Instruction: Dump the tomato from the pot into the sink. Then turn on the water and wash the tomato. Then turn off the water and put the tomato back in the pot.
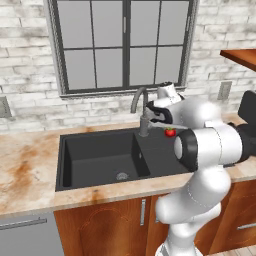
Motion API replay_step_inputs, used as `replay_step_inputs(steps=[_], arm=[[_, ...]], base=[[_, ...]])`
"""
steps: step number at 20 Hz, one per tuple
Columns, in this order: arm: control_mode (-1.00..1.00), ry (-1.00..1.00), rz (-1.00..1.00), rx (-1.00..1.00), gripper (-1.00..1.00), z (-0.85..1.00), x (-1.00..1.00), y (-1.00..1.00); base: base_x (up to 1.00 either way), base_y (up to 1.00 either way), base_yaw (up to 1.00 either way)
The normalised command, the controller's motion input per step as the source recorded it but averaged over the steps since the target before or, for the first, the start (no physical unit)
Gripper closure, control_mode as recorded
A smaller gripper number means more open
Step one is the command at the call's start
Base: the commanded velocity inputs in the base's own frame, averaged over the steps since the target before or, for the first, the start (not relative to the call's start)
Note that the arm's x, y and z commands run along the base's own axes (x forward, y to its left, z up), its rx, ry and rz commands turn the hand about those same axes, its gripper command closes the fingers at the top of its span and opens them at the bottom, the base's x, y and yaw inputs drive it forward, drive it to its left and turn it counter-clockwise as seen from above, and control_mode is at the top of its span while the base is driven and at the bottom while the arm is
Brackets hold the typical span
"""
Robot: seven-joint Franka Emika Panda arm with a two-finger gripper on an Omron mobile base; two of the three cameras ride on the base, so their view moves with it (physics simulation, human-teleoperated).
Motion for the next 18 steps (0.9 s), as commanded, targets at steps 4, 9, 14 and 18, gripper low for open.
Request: replay_step_inputs(steps=[4, 9, 14, 18], arm=[[-1.00, -0.04, -0.20, 0.00, 1.00, 0.36, 0.02, -1.00], [-1.00, -0.03, -0.19, 0.00, 1.00, 0.05, 0.22, -1.00], [-1.00, 0.00, -0.18, 0.08, 1.00, -0.01, 0.46, -1.00], [-1.00, -0.09, -0.06, 0.00, 1.00, 0.04, 0.10, -0.81]], base=[[0.00, 0.00, 0.00], [0.00, 0.00, 0.00], [0.00, 0.00, 0.00], [0.00, 0.00, 0.00]])
